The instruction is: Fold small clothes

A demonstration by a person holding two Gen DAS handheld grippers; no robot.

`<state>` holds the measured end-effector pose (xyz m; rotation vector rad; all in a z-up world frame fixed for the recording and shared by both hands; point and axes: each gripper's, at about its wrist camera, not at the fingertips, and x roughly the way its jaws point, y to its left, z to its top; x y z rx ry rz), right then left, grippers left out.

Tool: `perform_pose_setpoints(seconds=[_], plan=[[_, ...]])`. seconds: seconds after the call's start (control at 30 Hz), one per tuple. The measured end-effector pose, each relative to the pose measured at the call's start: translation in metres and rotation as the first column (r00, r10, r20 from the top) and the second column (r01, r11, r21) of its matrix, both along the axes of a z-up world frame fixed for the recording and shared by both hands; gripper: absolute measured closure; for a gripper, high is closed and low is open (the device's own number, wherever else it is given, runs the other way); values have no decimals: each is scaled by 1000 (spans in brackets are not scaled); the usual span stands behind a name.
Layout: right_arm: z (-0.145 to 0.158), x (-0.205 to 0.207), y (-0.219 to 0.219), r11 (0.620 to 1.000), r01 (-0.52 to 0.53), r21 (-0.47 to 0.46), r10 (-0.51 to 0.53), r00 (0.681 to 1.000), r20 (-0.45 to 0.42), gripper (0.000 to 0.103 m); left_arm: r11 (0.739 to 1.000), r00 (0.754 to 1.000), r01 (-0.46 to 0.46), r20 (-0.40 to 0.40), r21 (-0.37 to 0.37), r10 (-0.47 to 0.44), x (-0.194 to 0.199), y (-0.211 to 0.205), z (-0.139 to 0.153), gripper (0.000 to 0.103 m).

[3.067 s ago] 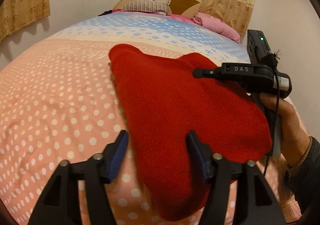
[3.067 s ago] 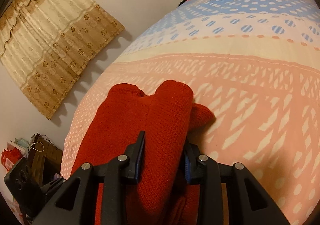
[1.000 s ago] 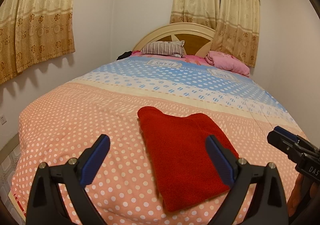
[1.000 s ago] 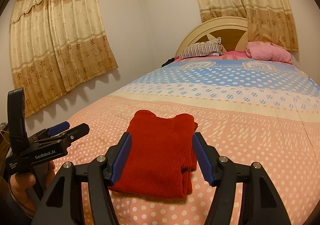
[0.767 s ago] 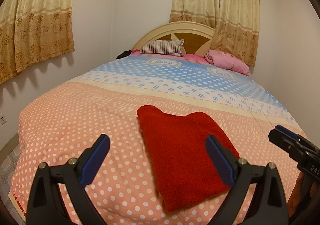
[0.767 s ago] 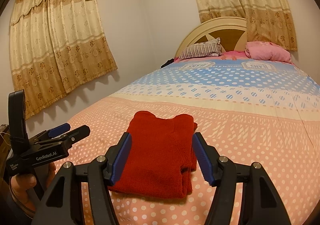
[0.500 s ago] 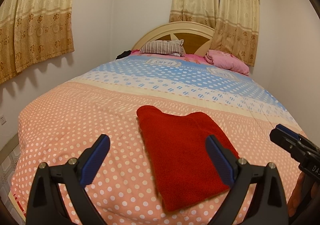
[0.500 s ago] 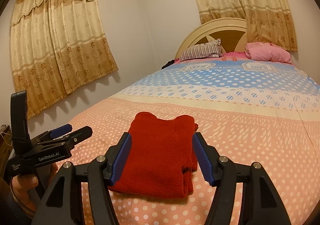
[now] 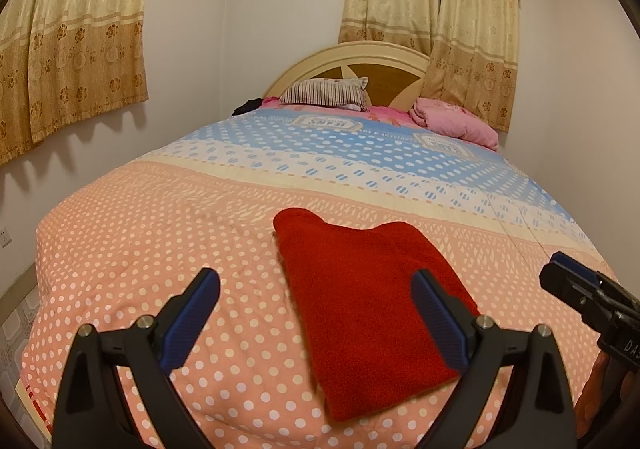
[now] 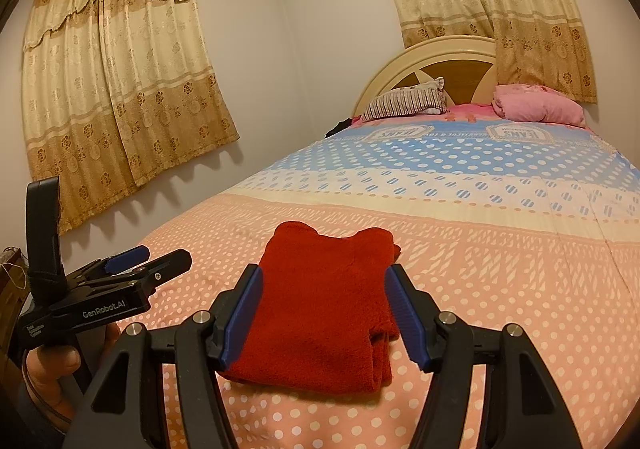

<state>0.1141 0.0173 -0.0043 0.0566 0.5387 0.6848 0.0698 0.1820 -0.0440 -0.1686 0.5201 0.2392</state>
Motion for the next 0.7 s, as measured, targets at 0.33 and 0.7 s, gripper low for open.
perform_pose_setpoints(seconds=[0.33,0.7], plan=[[0,-1,1,1000,0,0,0,1000,2,39,1000,999,6,-45,-16,-7,5,-1,-1,4],[6,-8,1,1000,-9,13,9,1000,15,39,1000,1000,4,3,-13,-4,-2,3,10,3]])
